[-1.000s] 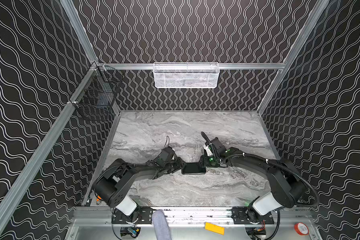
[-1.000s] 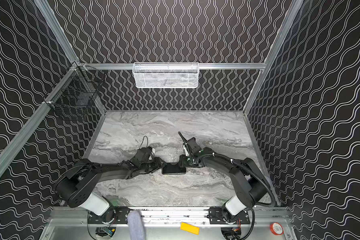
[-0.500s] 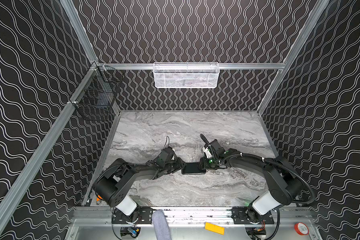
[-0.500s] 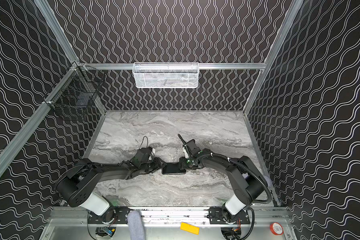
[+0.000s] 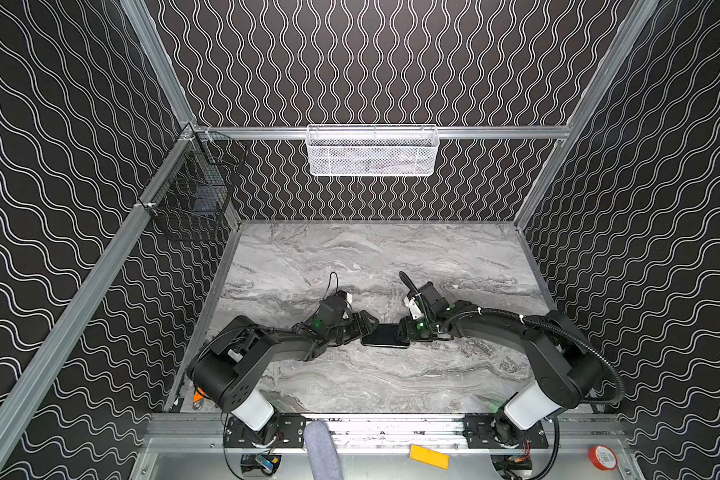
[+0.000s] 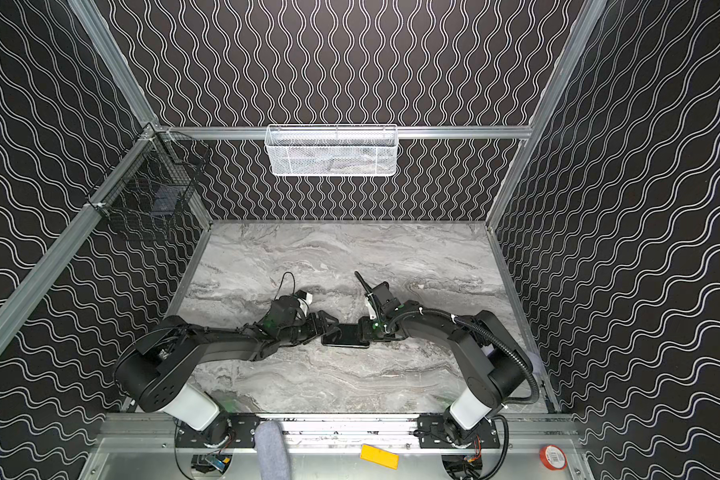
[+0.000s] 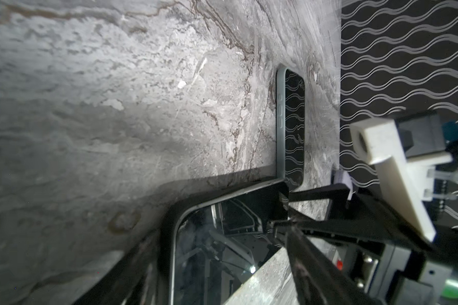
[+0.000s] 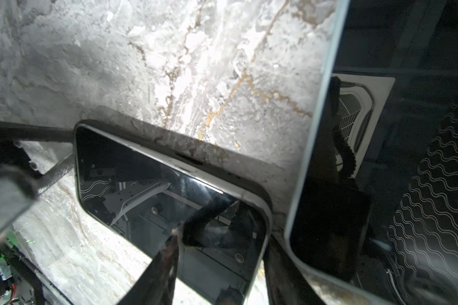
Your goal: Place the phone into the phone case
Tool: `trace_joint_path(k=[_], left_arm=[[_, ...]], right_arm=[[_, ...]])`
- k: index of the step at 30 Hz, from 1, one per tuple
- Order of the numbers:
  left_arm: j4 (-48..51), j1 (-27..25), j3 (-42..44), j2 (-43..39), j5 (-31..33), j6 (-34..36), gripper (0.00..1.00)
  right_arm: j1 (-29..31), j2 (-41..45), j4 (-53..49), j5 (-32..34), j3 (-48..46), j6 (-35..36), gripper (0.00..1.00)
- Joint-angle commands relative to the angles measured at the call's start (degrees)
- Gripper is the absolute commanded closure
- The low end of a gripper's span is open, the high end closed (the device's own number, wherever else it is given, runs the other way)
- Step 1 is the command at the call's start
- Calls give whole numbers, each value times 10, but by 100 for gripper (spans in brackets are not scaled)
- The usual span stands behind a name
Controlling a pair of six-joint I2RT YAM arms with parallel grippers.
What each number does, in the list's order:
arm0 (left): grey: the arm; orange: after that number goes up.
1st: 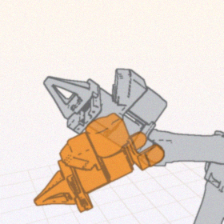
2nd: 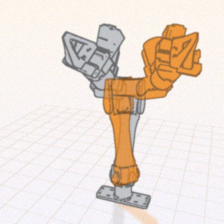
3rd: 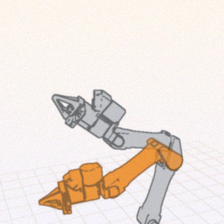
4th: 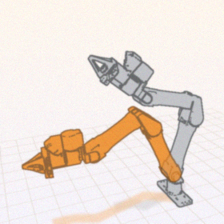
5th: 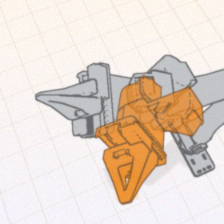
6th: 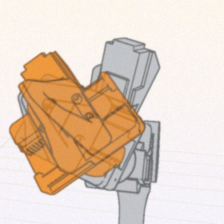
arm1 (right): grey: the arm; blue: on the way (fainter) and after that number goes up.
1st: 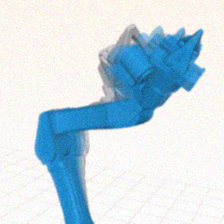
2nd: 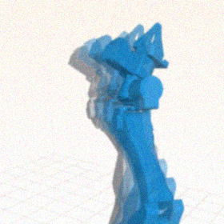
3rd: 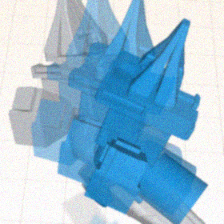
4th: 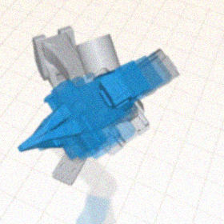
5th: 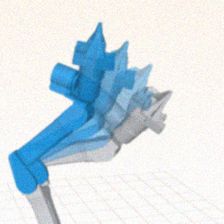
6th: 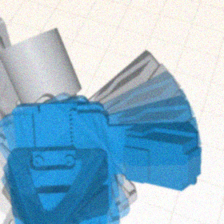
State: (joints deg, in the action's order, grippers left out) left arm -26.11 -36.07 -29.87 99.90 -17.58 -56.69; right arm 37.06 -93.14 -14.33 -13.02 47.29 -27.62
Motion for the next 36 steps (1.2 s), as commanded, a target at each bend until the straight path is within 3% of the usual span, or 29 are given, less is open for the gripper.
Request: trace_joint_path(k=[1,8,13,21,24,31,36], left_arm=[[100,0,5,-5,-4,10,21],[52,7,29,-18,-34,-16,25],[-20,15,50,-16,-52,-39,38],[-113,20,70,-15,-74,-65,40],[-145,20,84,-19,-74,-79,41],[-207,20,119,-31,-62,-91,54],[-313,20,154,-7,-58,-116,58]], right_arm=[[2,-5,4,-14,-3,-7,47],[4,-8,6,-16,0,-8,47],[5,-8,8,-16,-1,-10,47],[5,-7,10,-17,-4,-13,47],[5,-8,11,-17,-3,-13,47],[5,-13,14,-20,-1,-13,47],[5,-9,15,-20,-4,-13,47]])
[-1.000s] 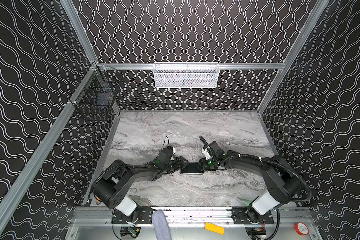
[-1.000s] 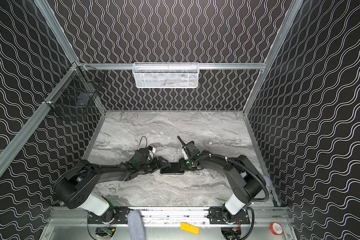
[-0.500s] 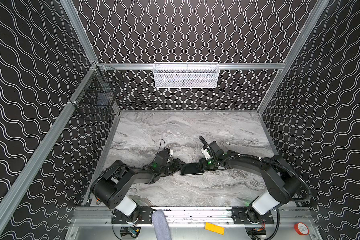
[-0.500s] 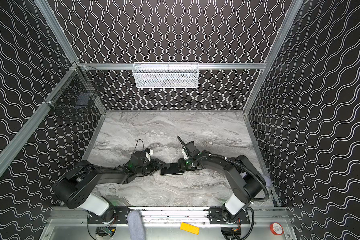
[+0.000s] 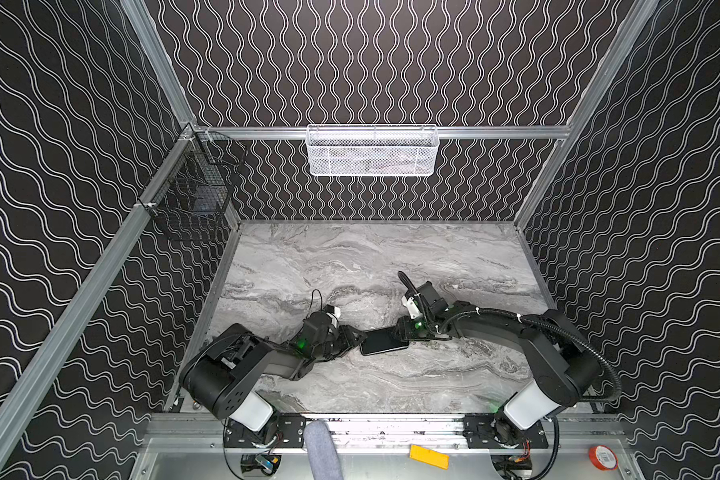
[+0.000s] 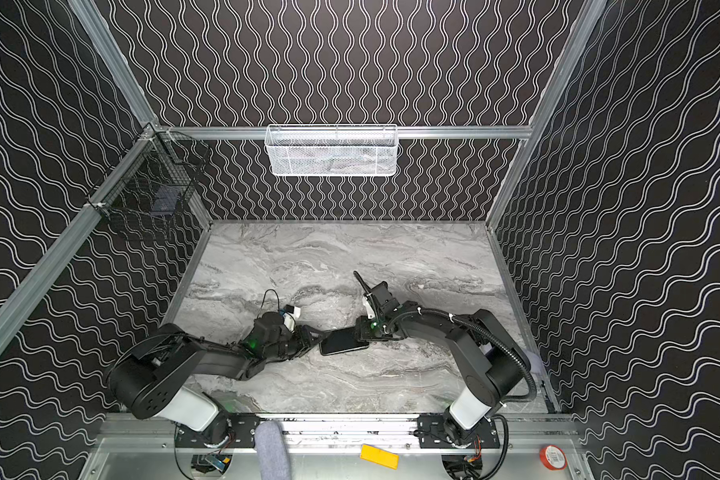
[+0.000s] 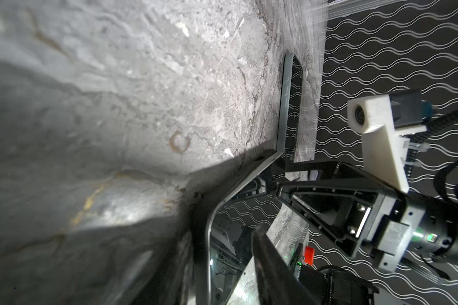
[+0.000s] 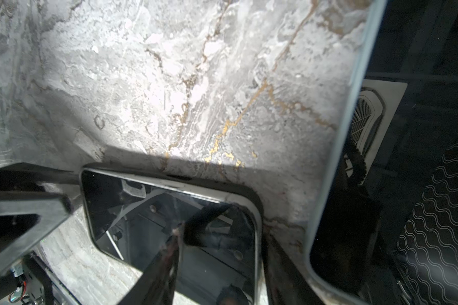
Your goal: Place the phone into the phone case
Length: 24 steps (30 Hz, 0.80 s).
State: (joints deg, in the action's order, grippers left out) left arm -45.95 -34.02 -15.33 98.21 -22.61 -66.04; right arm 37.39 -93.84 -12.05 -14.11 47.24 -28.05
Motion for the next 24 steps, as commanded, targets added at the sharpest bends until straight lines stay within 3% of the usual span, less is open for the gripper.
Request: trace_joint_path(k=[1,5,12,24], left_arm=[[-132,-1,12,16,-9,-25,59],[-168,-1,19,32,-10,-36,60],[-138,-1,18,7,-6,-18,66],[-73,-11,-6,-13,-1,13,67]], right_arm=[[2,-1,-7,-9,-5,-9,47],[2,1,-8,-9,-7,-10,47],[2,8,-5,-8,-10,-13,47],[1,12,1,-13,-9,-18,47]])
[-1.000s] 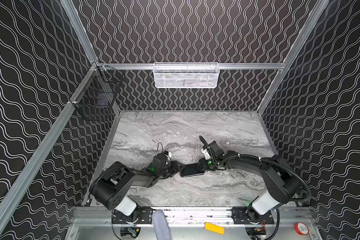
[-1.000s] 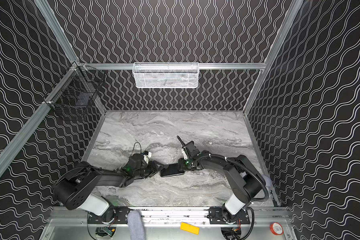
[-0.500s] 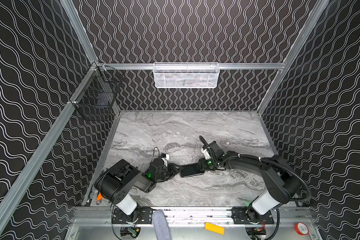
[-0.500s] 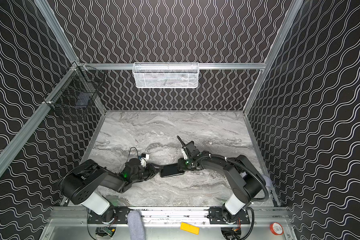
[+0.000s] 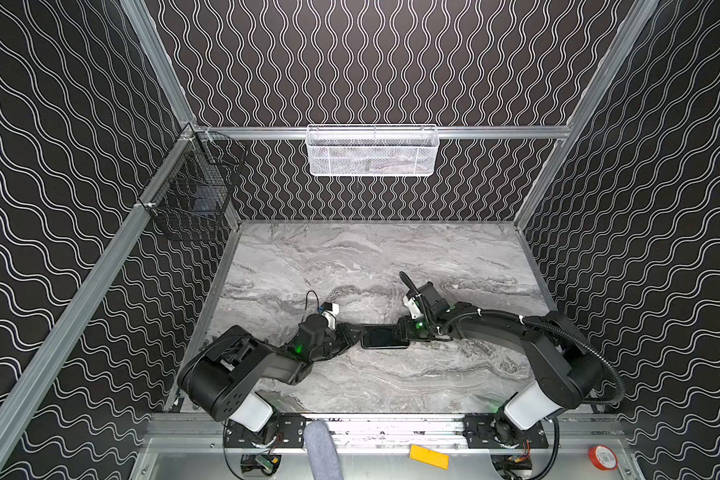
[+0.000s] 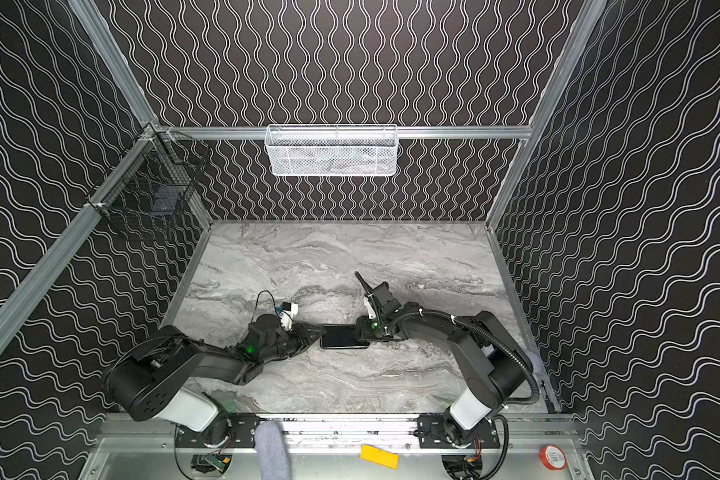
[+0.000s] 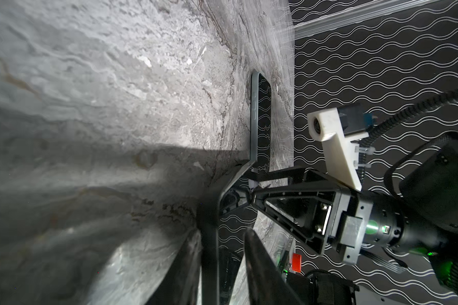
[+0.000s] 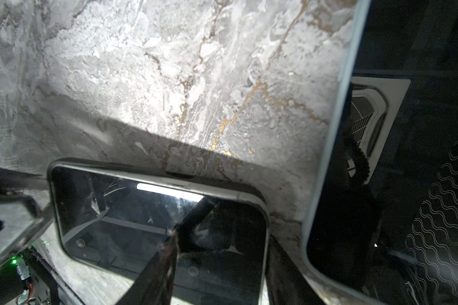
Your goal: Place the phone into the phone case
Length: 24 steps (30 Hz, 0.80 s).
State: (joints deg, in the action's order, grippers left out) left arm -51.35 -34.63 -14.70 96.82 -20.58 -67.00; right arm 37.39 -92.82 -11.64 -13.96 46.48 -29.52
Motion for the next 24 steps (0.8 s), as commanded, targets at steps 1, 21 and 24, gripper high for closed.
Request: trace_joint_path(k=[1,21,24], left_arm=[[-15,-7,-16,3,-21,24,67],[-8,-24,-35,11,-16,21,86],[-7,-24,-36,10,-15,22,82]], right_arm=[[1,2,-2,-15,-2,-4,47],[5,-6,6,-22,0,-5,48],[6,-8,7,-24,2,-5,48]])
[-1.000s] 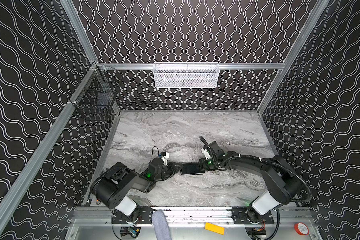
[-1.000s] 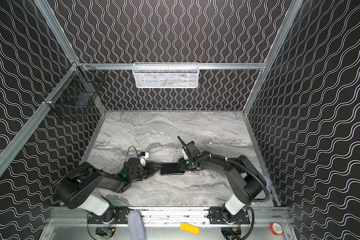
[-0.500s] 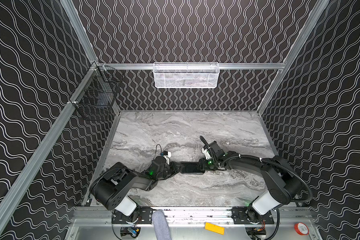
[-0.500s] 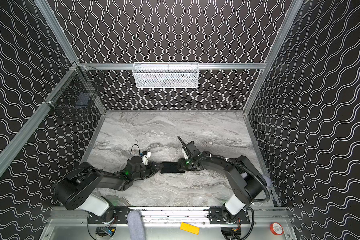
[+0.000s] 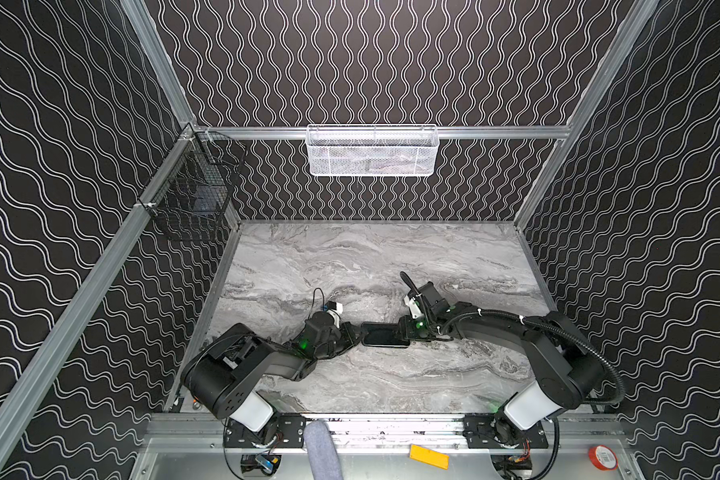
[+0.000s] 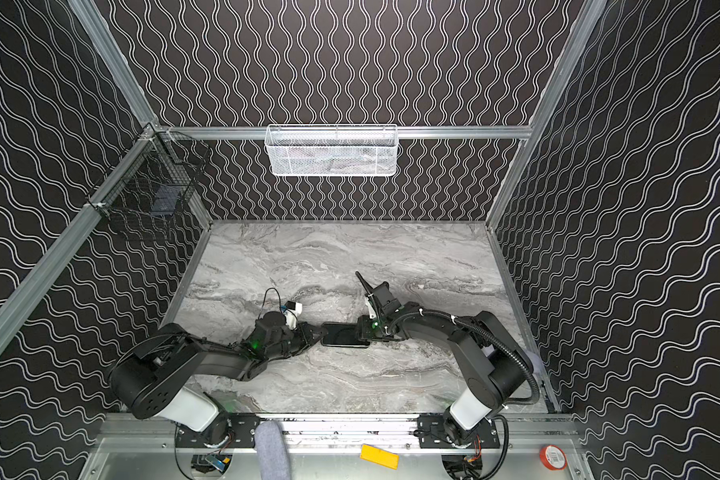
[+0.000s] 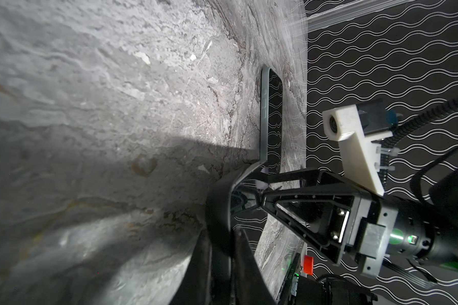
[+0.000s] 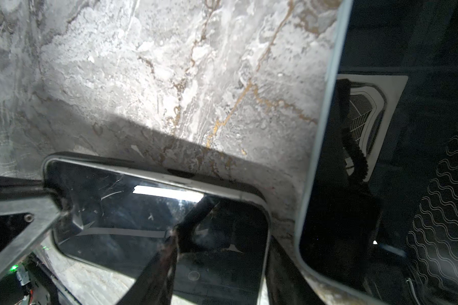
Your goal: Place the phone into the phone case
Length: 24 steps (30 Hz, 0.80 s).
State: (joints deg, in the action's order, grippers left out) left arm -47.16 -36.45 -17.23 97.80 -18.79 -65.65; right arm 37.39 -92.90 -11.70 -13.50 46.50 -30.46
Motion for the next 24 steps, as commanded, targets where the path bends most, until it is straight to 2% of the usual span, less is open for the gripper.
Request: trace_joint_path(k=[1,3,6,7,15,24], left_arm=[[-49,-6,-10,1,-33,9,81],[-55,-6,-10,4,-34,6,84],[-57,-6,-8,5,-31,5,98],[-59,-6,-7,5,-31,4,100],[-36,-6,-1,-15,-23,12,100],[-27,-1,9,-36,-16,16,100]], right_arm=[[7,-7,7,-28,2,5,48],[8,-9,8,-29,2,5,48],[9,-9,10,-29,2,3,48],[8,-9,9,-29,3,3,48],[9,1,4,-19,1,2,47],[-9,44,-2,-20,-3,-4,35]])
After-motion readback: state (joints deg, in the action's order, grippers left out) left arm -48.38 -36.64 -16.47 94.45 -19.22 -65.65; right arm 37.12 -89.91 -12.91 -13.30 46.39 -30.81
